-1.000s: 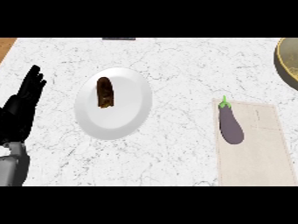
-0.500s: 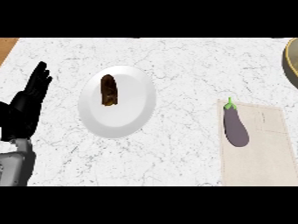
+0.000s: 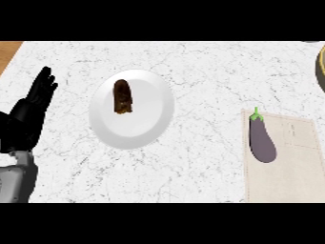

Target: Pick the cupcake from the placemat and place it in the bowl

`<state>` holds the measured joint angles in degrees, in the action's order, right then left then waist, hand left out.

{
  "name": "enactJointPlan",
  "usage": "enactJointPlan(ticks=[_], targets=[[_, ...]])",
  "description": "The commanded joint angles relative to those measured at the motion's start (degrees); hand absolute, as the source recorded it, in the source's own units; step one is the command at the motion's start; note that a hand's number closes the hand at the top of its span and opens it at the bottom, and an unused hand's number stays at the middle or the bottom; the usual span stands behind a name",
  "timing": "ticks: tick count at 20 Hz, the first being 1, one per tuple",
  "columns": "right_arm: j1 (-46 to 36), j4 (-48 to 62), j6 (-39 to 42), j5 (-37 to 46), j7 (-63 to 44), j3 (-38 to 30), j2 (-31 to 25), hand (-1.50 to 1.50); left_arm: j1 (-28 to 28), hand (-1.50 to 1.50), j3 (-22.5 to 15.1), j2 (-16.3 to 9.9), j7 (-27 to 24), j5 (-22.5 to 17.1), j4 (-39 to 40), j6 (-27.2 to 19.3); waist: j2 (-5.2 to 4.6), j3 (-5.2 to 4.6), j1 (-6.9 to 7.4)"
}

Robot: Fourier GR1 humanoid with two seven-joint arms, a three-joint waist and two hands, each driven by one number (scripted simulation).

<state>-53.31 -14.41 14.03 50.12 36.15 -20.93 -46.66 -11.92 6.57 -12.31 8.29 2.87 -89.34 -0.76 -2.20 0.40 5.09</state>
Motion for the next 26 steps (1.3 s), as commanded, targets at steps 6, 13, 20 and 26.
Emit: enactJointPlan(ticks=[6, 13, 20, 26], targets=[[-4.0, 9.1, 14.4, -16.6, 2.8, -16.6, -3.7, -1.50, 0.1, 0.00, 1.0, -0.6, -0.7, 0.0, 0.9, -0.1, 0.22, 0.15, -1.50], [-0.6, 12.3, 22.6, -21.9, -1.4, -21.8, -10.0, -1.50, -0.6, 0.00, 1.7, -0.3, -0.3, -0.4, 0.3, -0.9, -0.39, 0.35, -1.41], [2.1, 12.0, 30.3, -24.1, -4.2, -23.7, -15.7, -1.50, -0.1, 0.00, 2.1, -0.6, -0.3, -0.9, 0.4, -0.4, -0.28, 0.59, -2.09], [4.2, 12.0, 35.9, -26.8, -6.1, -26.0, -17.4, -1.50, 1.5, 0.00, 2.2, -0.2, -1.7, -0.7, 1.0, -0.6, -0.26, 0.78, -2.92]])
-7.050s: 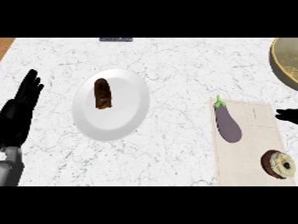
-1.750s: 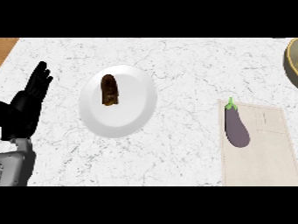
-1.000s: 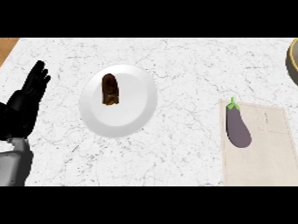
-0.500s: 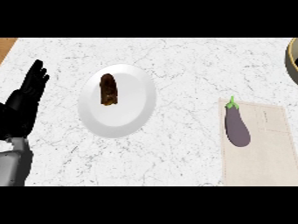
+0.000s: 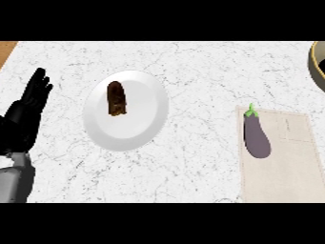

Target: Pick the cupcake from the placemat and place it in the bowl

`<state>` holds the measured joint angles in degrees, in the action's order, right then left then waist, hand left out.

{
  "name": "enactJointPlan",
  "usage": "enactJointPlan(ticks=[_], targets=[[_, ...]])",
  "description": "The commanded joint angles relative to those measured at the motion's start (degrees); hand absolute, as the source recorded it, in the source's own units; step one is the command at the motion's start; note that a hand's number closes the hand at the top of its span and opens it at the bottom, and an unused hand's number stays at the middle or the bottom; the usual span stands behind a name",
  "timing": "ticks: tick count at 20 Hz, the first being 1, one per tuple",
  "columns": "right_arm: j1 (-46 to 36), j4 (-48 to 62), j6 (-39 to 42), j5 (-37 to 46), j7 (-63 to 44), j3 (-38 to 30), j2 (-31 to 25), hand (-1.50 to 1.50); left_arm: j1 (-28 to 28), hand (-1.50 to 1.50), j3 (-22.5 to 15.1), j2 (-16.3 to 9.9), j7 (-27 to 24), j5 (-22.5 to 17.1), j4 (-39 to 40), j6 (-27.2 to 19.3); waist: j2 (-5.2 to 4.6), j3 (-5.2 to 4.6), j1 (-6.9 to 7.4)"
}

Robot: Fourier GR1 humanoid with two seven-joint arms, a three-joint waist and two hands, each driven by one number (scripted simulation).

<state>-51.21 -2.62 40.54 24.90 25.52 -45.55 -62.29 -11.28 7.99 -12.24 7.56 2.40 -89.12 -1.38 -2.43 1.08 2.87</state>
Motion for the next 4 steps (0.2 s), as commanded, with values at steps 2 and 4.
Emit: enactJointPlan(ticks=[2, 4], targets=[[1.6, -0.2, 10.2, -2.4, 3.2, -2.2, -1.6, -1.50, -0.2, 0.00, 0.7, -0.1, -0.2, -0.3, 0.4, -0.3, -0.02, 0.17, -0.39], [1.2, -0.5, 11.3, -3.8, 2.0, -3.4, -2.2, -1.50, 0.4, 0.00, 0.6, -0.8, -0.3, 0.1, 0.2, 0.2, 0.20, 0.12, -0.08]])
